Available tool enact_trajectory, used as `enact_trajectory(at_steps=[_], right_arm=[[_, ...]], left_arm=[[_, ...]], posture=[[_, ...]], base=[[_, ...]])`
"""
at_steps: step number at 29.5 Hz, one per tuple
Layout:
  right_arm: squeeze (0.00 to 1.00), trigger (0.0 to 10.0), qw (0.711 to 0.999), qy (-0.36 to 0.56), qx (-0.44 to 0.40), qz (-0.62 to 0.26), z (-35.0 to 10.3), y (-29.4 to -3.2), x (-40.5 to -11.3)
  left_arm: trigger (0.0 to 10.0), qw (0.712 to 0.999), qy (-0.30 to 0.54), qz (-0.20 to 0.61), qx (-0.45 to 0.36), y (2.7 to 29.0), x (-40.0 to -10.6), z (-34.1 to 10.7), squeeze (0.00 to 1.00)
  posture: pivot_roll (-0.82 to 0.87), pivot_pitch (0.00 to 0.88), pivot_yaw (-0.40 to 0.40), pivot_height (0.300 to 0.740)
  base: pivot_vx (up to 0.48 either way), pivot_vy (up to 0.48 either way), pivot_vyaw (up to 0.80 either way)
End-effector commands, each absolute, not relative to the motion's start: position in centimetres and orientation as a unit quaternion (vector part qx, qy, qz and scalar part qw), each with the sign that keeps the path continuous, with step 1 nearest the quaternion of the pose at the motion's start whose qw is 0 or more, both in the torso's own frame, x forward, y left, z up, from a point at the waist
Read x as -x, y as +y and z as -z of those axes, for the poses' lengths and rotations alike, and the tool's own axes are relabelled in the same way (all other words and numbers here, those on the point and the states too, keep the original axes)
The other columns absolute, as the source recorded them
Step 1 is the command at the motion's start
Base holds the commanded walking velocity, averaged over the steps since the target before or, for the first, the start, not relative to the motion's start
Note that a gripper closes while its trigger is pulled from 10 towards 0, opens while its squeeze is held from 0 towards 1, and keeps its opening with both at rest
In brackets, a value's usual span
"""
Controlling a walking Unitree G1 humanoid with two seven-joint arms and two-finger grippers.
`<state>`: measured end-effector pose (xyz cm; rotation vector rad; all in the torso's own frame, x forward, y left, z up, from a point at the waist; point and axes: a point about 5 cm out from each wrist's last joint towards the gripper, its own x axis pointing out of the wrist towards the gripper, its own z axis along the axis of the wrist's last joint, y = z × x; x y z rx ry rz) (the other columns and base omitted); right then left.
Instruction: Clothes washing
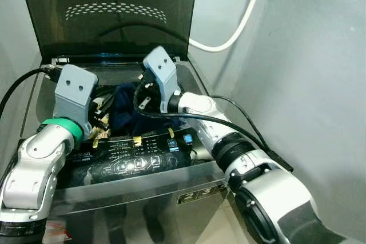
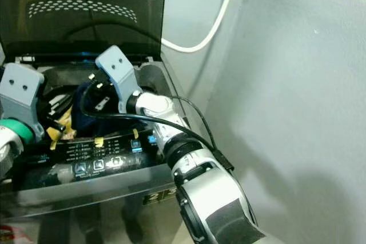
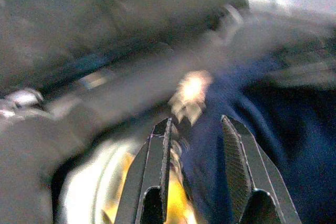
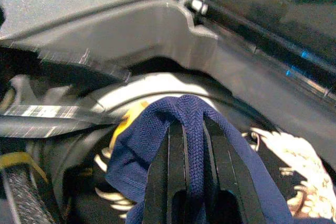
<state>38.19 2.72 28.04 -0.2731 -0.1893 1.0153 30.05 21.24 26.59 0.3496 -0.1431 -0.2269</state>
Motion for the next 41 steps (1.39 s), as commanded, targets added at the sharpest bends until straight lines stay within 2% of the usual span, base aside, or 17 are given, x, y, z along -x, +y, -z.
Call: enact_trajectory(at_steps=[1, 18, 20, 21, 22, 24, 25, 26, 27, 32, 36, 37, 41], right_arm=[[0.0, 10.0, 0.862, -0.072, 0.146, -0.481, -27.8, 2.9, -38.3], [0.0, 10.0, 0.862, -0.066, 0.152, -0.479, -27.7, 2.9, -38.4], [0.0, 10.0, 0.869, -0.064, 0.147, -0.469, -27.8, 2.6, -38.6], [1.0, 10.0, 0.908, -0.067, 0.108, -0.399, -28.8, 0.4, -39.9], [1.0, 10.0, 0.93, -0.079, 0.071, -0.351, -30.0, -1.4, -40.6], [1.0, 10.0, 0.93, -0.079, 0.071, -0.351, -30.0, -1.4, -40.6], [0.79, 10.0, 0.942, -0.086, 0.037, -0.322, -31.0, -2.7, -41.1], [0.79, 10.0, 0.942, -0.086, 0.037, -0.322, -31.0, -2.7, -41.1], [0.0, 10.0, 0.945, -0.092, 0.021, -0.312, -31.8, -3.4, -41.2], [0.0, 10.0, 0.938, -0.107, -0.006, -0.329, -32.6, -3.9, -41.2], [0.0, 10.0, 0.928, -0.118, -0.014, -0.353, -32.5, -4.4, -40.9], [1.0, 10.0, 0.926, -0.12, -0.018, -0.357, -32.5, -4.6, -40.9], [1.0, 10.0, 0.924, -0.132, -0.039, -0.357, -32.8, -5.2, -40.8]], left_arm=[[10.0, 0.971, -0.043, 0.148, -0.185, 20.6, -29.6, -26.0, 0.0], [10.0, 0.969, -0.028, 0.157, -0.19, 20.7, -29.2, -25.8, 0.0], [10.0, 0.969, -0.011, 0.158, -0.19, 21.5, -28.9, -26.0, 0.0], [10.0, 0.966, 0.012, 0.165, -0.198, 22.6, -28.5, -26.5, 0.0], [10.0, 0.963, 0.027, 0.172, -0.204, 23.3, -28.5, -27.0, 0.0], [10.0, 0.963, 0.027, 0.172, -0.204, 23.3, -28.5, -27.0, 0.0], [10.0, 0.961, 0.036, 0.178, -0.208, 23.7, -28.5, -27.4, 0.0], [10.0, 0.961, 0.036, 0.178, -0.208, 23.7, -28.5, -27.4, 0.0], [10.0, 0.959, 0.041, 0.184, -0.211, 23.8, -28.7, -27.6, 0.0], [10.0, 0.959, 0.04, 0.19, -0.208, 23.6, -29.0, -27.8, 0.0], [10.0, 0.959, 0.002, 0.206, -0.194, 22.2, -29.9, -28.4, 0.0], [10.0, 0.959, -0.016, 0.214, -0.187, 21.6, -30.0, -28.7, 0.0], [10.0, 0.957, -0.051, 0.233, -0.162, 20.5, -30.1, -29.6, 0.0]], posture=[[0.09, 0.096, -0.104, 0.74], [0.09, 0.096, -0.104, 0.74], [0.09, 0.096, -0.106, 0.74], [0.1, 0.09, -0.053, 0.74], [0.1, 0.088, -0.031, 0.74], [0.1, 0.088, -0.031, 0.74], [0.1, 0.088, -0.023, 0.74], [0.1, 0.088, -0.023, 0.74], [0.1, 0.089, -0.013, 0.74], [0.09, 0.085, 0.009, 0.74], [0.08, 0.081, 0.027, 0.74], [0.09, 0.079, 0.029, 0.74], [0.09, 0.075, 0.042, 0.74]], base=[[0.0, 0.0, 0.0], [0.0, 0.0, 0.0], [0.0, 0.0, 0.0], [0.0, 0.0, 0.0], [0.0, 0.0, 0.0], [0.0, 0.0, 0.0], [0.0, 0.0, 0.0], [0.0, 0.0, 0.0], [0.0, 0.0, 0.0], [0.0, 0.0, 0.0], [0.0, 0.0, 0.0], [0.0, 0.0, 0.0], [0.0, 0.0, 0.0]])
